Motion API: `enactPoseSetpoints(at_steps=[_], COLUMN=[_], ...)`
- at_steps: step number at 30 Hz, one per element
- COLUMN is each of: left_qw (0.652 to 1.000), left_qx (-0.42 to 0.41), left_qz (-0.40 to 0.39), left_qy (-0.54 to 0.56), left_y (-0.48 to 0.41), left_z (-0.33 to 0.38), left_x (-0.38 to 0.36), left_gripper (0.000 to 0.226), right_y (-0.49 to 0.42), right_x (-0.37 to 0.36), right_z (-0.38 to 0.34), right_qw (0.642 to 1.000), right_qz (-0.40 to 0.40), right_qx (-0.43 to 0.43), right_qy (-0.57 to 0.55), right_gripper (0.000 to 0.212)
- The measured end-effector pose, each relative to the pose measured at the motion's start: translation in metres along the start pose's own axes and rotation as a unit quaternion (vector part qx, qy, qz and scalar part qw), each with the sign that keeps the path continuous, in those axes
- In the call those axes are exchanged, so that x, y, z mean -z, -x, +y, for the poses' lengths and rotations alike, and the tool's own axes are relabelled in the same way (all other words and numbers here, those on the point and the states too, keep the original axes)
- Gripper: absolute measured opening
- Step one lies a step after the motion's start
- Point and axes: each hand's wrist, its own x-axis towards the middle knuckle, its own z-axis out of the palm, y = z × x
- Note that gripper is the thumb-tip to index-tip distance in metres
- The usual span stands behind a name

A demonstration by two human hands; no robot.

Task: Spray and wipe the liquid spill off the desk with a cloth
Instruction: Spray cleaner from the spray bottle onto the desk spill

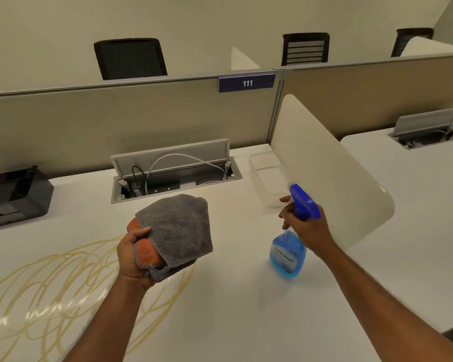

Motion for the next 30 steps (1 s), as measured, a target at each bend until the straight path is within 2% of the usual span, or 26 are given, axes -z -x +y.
enactPoseSetpoints(at_steps=[7,13,18,21,26,28,30], left_qw=[1.000,1.000,1.000,0.999,0.999,0.999,0.999], left_qx=[0.003,0.015,0.023,0.032,0.043,0.046,0.045], left_qz=[0.011,0.006,-0.004,-0.003,-0.019,-0.017,-0.015], left_qy=[0.002,0.003,-0.005,-0.014,-0.011,-0.004,0.001], left_y=[-0.012,-0.017,-0.019,-0.017,-0.011,-0.006,-0.001], left_z=[-0.011,-0.017,-0.020,-0.022,-0.024,-0.025,-0.026], left_x=[-0.003,-0.004,-0.005,-0.006,-0.003,-0.001,0.003], left_gripper=[0.060,0.060,0.060,0.077,0.087,0.086,0.078], right_y=[-0.044,-0.054,-0.054,-0.051,-0.032,-0.007,0.027], right_x=[0.007,0.004,0.004,0.004,0.009,0.005,-0.007], right_z=[0.016,0.027,0.032,0.034,0.043,0.047,0.053], right_qw=[0.993,0.986,0.984,0.985,0.986,0.979,0.964], right_qz=[0.115,0.163,0.172,0.167,0.146,0.185,0.242], right_qx=[-0.001,-0.011,-0.027,-0.041,-0.057,-0.043,-0.015], right_qy=[0.039,0.036,0.034,0.030,0.053,0.068,0.105], right_gripper=[0.025,0.026,0.028,0.039,0.082,0.087,0.083])
